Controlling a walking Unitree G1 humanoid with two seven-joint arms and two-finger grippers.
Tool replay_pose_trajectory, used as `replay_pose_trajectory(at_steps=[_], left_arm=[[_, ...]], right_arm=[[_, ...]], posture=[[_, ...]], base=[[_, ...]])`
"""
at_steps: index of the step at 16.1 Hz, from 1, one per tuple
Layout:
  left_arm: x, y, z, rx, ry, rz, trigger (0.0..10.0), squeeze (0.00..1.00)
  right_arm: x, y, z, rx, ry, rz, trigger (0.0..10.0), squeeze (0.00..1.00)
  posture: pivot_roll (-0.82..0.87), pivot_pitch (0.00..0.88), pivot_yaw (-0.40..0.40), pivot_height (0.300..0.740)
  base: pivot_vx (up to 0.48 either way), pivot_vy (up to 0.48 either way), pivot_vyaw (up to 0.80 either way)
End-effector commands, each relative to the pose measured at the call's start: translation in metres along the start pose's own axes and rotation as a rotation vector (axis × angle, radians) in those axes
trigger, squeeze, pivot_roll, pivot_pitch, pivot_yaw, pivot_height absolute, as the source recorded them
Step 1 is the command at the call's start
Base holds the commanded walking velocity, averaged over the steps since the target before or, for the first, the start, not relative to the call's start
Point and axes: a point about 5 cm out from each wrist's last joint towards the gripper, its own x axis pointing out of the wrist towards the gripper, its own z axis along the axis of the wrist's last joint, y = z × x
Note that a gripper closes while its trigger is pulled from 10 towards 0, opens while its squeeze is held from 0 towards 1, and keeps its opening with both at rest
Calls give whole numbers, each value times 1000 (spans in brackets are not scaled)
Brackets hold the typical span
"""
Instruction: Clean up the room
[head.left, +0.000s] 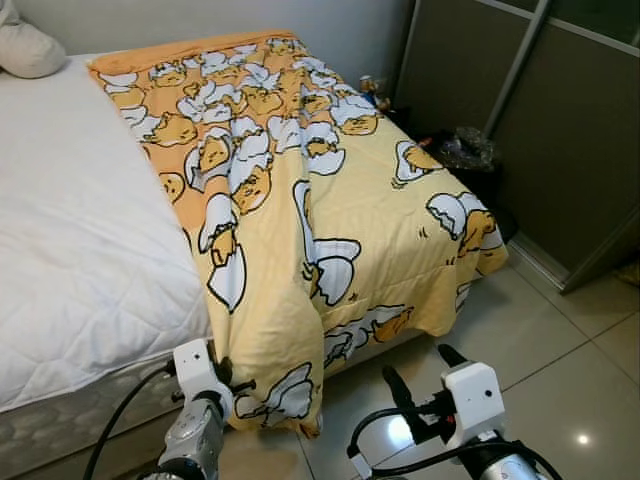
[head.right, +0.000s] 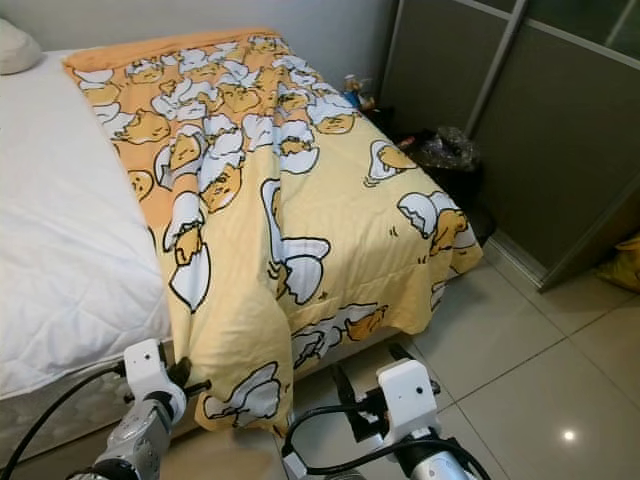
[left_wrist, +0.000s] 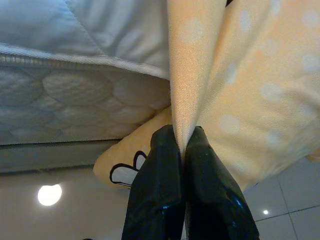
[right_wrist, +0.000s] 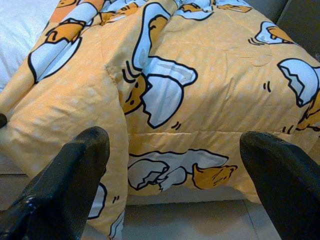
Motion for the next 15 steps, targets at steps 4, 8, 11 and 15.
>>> replay_pose_trajectory(at_steps=[4,8,11,15], left_arm=[[-31,-283,128,-10,-206,-753,0,0],[-31,-283,128,1,-206,-755,0,0],[-31,-283,128,1,-206,-755,0,0],[-31,-283,128,1,-206,-755,0,0]], right_arm=[[-1,-4,0,-12,7,-9,10000,4],[-1,-4,0,-11,7,-9,10000,4],[-1,-4,0,-11,7,-9,10000,4],[-1,-4,0,-11,7,-9,10000,4]], posture=[[-365,339,75,731],[-365,0,0,731],[-365,0,0,731],[-365,0,0,731]], base=[[0,0,0],[0,0,0],[0,0,0],[0,0,0]])
